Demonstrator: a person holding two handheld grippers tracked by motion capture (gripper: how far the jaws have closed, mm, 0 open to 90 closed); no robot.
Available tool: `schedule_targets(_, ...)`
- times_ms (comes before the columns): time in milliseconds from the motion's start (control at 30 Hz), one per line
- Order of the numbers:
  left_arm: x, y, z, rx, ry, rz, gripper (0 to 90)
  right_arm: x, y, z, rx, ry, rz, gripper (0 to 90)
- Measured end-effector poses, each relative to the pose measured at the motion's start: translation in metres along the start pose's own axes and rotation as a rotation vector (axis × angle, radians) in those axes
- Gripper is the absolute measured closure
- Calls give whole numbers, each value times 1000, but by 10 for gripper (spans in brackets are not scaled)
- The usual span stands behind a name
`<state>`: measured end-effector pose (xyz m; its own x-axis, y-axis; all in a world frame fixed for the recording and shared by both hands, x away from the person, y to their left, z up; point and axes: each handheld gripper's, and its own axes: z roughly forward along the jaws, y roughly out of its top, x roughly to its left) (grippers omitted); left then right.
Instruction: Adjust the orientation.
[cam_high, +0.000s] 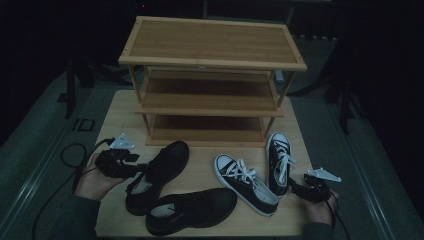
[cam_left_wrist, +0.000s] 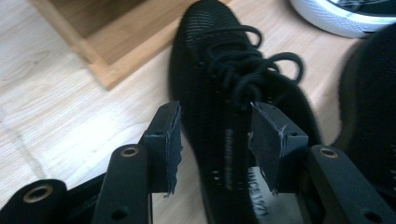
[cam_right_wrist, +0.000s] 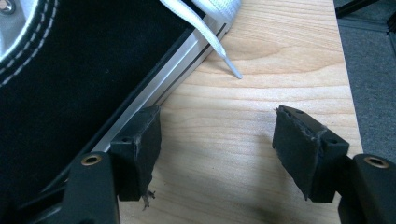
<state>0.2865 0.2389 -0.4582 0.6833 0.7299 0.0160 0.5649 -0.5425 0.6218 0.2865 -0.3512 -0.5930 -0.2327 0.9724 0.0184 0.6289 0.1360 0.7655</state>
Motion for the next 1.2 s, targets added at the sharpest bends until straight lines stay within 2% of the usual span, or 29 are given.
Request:
schedule_targets(133,-6,0,6,36,-12,15,543,0,0,0,0,0,1,323)
schedule_targets(233,-7,-1,13,62,-2,19,548,0,0,0,0,0,0,322)
schedule_targets(400,-7,-1,28,117,0,6,585,0,0,0,-1,0,0,322)
schedule_targets(533,-6,0,41,160,21,-26,621,0,0,0,0,1,0,322)
schedule_targets(600,-4,0,47,169,5,-34,636,0,0,0,0,0,1,322)
schedule_targets(633,-4,0,49,170,6,-39,658,0,0,0,0,0,0,322)
schedule_targets(733,-4,1,49,163,27,-39,822,0,0,0,-1,0,0,322)
schedule_targets(800,-4,1,47,155,42,-45,872,0,0,0,-1,1,0,321)
schedule_targets(1000,1,-1,44,115,45,-75,879,0,0,0,-1,1,0,320)
schedule_targets(1100,5,1,40,92,33,-94,880,0,0,0,-1,1,0,320)
schedule_targets(1200,11,4,38,74,40,-108,880,0,0,0,-1,1,1,320)
